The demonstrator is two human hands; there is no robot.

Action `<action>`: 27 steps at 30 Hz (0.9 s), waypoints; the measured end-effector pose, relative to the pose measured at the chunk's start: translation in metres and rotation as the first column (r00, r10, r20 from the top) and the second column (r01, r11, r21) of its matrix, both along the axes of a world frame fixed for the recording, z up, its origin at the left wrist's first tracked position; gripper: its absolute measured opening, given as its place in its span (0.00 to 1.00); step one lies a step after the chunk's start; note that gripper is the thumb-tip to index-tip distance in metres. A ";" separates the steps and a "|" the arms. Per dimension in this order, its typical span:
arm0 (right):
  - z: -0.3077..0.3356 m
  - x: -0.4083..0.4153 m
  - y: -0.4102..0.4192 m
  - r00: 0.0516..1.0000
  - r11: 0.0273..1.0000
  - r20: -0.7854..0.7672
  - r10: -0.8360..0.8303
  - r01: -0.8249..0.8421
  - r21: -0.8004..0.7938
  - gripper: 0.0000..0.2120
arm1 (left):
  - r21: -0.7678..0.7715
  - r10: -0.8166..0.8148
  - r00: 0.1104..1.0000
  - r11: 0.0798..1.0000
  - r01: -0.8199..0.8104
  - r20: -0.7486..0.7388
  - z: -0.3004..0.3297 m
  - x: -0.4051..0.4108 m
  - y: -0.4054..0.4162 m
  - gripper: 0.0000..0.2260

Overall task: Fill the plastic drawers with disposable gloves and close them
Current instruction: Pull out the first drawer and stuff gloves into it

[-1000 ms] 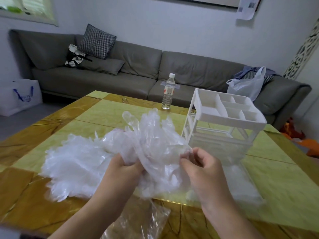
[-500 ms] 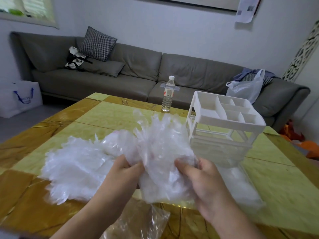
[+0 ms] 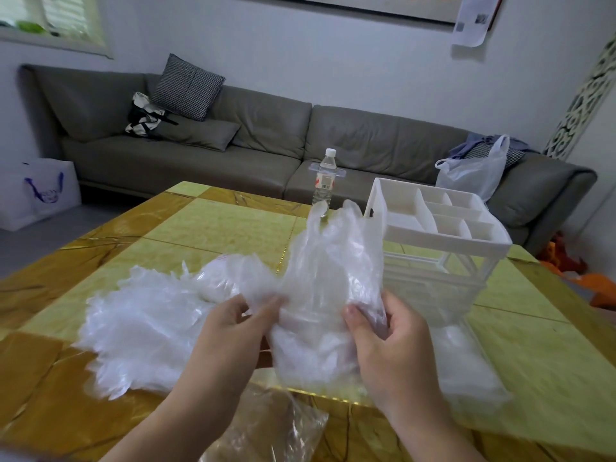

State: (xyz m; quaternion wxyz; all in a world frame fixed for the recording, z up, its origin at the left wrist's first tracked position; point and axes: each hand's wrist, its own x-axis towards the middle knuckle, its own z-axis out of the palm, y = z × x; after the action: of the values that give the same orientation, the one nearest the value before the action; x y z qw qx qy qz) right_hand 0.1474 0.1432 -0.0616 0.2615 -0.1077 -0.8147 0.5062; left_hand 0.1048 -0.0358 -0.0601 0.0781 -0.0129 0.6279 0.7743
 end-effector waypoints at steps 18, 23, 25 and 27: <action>-0.001 0.000 0.011 0.996 0.996 -0.092 -0.022 0.014 -0.086 0.06 | -0.056 -0.006 0.997 0.998 0.002 -0.072 0.006 0.002 -0.008 0.10; -0.002 0.000 0.007 0.993 0.998 -0.109 0.038 -0.044 -0.054 0.04 | -0.037 -0.018 0.996 0.999 0.015 -0.091 0.003 0.001 -0.006 0.09; -0.005 0.000 0.006 0.993 0.998 -0.108 0.046 -0.049 -0.030 0.03 | -0.025 -0.039 0.996 0.999 0.037 -0.084 0.005 -0.001 -0.008 0.02; -0.007 0.000 0.005 0.994 0.999 -0.105 0.035 -0.035 -0.004 0.04 | 0.014 -0.039 0.996 0.999 0.040 -0.076 0.006 -0.004 -0.011 0.04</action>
State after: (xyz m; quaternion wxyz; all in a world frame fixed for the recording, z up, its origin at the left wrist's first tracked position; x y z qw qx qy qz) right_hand 0.1470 0.1486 -0.0684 0.2946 -0.0674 -0.8001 0.5182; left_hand 0.1006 -0.0466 -0.0545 0.0698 0.0294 0.6245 0.7774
